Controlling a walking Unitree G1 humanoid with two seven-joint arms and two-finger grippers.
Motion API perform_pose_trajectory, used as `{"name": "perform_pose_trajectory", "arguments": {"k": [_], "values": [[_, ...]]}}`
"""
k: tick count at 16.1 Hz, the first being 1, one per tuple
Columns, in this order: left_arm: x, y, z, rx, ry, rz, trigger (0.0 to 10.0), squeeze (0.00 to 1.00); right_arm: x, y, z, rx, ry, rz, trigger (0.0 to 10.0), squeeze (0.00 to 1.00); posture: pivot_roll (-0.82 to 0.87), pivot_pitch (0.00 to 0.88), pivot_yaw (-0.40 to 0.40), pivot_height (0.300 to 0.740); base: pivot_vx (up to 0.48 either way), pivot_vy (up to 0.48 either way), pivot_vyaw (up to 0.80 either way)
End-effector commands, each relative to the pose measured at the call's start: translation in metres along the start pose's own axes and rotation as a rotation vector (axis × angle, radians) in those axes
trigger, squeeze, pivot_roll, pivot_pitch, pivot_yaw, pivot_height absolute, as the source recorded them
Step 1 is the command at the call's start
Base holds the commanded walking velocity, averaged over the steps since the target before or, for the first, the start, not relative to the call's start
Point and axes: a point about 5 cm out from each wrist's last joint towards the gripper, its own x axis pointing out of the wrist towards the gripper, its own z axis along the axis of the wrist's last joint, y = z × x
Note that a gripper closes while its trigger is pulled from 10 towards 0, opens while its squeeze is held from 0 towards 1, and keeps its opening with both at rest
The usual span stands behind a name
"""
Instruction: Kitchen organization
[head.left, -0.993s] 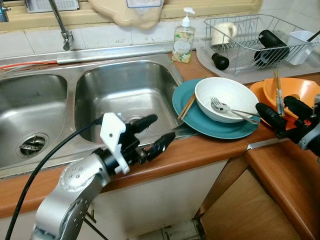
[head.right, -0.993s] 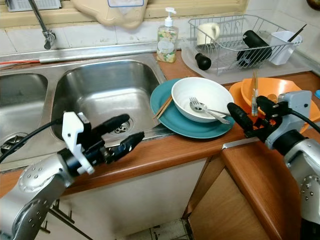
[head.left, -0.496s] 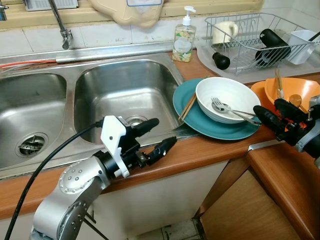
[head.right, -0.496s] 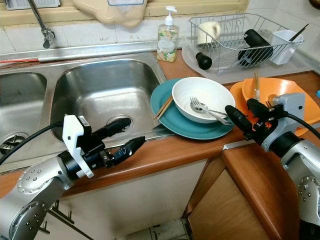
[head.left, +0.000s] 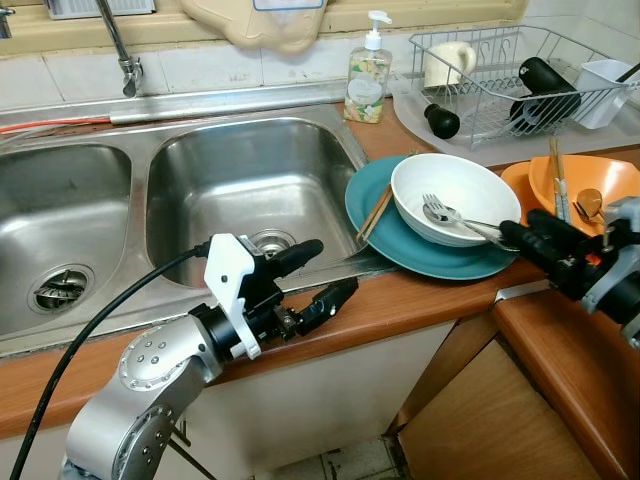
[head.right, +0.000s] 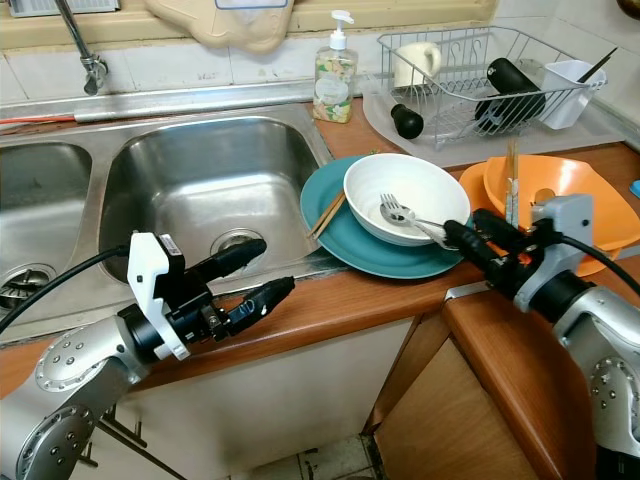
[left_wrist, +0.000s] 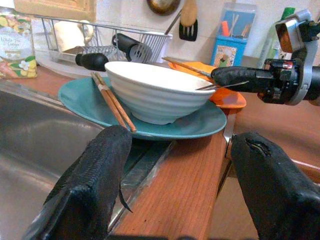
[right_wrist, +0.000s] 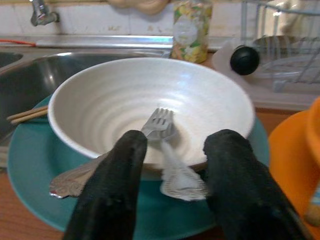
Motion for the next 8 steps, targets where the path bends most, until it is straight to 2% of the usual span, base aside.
{"name": "perform_pose_trajectory", "arguments": {"k": [1,4,5,6,8], "values": [[0.0005,-0.0036,0.0021,0.004,0.000,-0.014,10.0,0.00,-0.0001,0.0004,-0.0004,-0.012,0.020,0.013,4.0,0.00,-0.13,0.000,-0.009,0.740,0.000,0.000,0.00],[0.0008,-0.0038,0.0021,0.004,-0.001,-0.015,10.0,0.00,0.0018,0.0015,-0.0023,-0.009,0.026,0.014,4.6,0.00,-0.13,0.000,-0.009,0.740,0.000,0.000,0.00],[0.0015,-0.0039,0.0022,0.003,-0.003,-0.017,10.0,0.00,0.0038,0.0025,-0.0036,-0.003,0.030,0.016,3.6,0.00,-0.13,0.000,-0.009,0.740,0.000,0.000,0.00],[0.0024,-0.0043,0.0022,0.002,-0.003,-0.020,10.0,0.00,0.0054,0.0028,-0.0045,0.001,0.033,0.016,2.0,0.00,-0.13,0.000,-0.009,0.740,0.000,0.000,0.00],[0.0036,-0.0061,0.0017,-0.002,-0.002,-0.028,10.0,0.00,0.0069,0.0018,-0.0051,0.010,0.032,0.004,0.0,0.00,-0.13,0.000,-0.009,0.740,0.000,0.000,0.00]]}}
